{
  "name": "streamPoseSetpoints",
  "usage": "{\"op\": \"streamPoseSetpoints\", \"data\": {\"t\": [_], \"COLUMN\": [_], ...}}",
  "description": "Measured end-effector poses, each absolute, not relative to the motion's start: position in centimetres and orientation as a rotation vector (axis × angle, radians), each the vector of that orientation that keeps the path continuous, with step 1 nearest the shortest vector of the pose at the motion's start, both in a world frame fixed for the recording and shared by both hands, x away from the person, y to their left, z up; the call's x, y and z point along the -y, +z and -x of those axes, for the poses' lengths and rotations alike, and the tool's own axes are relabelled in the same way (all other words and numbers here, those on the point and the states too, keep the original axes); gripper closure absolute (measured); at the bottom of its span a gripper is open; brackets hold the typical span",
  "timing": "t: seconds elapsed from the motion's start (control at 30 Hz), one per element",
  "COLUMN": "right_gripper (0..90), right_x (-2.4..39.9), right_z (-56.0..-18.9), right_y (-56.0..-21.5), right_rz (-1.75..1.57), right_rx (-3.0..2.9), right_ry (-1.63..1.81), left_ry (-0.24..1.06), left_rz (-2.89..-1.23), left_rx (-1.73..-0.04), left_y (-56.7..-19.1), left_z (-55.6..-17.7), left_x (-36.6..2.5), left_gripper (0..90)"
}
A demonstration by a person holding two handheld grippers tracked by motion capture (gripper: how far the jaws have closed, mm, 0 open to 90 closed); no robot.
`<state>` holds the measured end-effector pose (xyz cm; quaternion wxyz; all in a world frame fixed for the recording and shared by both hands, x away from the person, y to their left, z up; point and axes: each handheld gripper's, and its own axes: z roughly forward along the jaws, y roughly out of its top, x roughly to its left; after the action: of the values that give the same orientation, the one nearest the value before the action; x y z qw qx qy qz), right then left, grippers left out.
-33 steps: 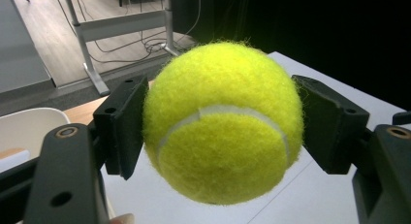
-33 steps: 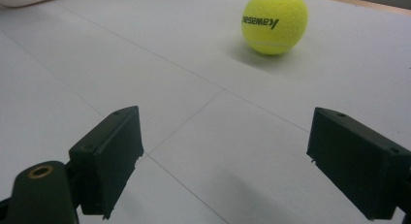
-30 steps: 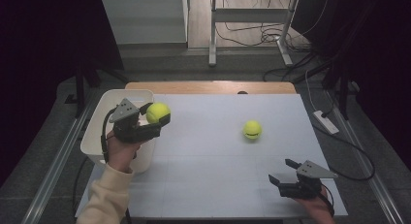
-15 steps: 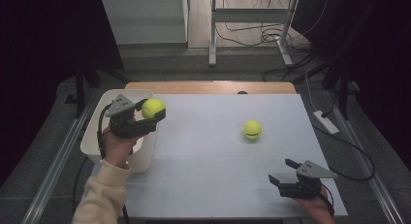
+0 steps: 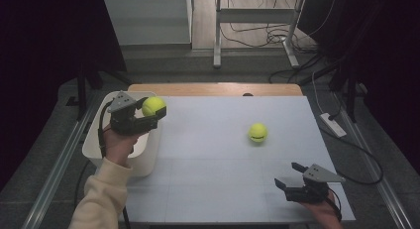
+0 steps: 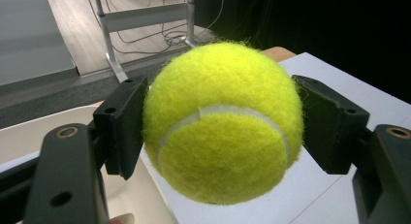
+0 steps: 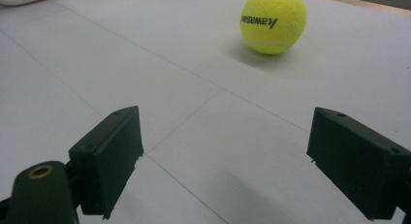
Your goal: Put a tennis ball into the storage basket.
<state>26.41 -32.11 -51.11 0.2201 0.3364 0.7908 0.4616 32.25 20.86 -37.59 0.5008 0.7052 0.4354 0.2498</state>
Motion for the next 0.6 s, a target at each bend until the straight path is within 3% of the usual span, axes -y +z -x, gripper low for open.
{"op": "streamPoseSetpoints", "data": {"t": [0.6], "right_gripper": [12.4], "right_x": [32.1], "right_z": [-26.4], "right_y": [-51.1], "right_rz": [-0.93], "right_rx": [-2.188], "right_ry": [1.274], "left_ry": [0.626], "left_rz": [-1.701], "left_rx": [-1.107], "left_y": [-37.6], "left_z": [-33.4], "left_x": [-21.9], "left_gripper": [26.7]}}
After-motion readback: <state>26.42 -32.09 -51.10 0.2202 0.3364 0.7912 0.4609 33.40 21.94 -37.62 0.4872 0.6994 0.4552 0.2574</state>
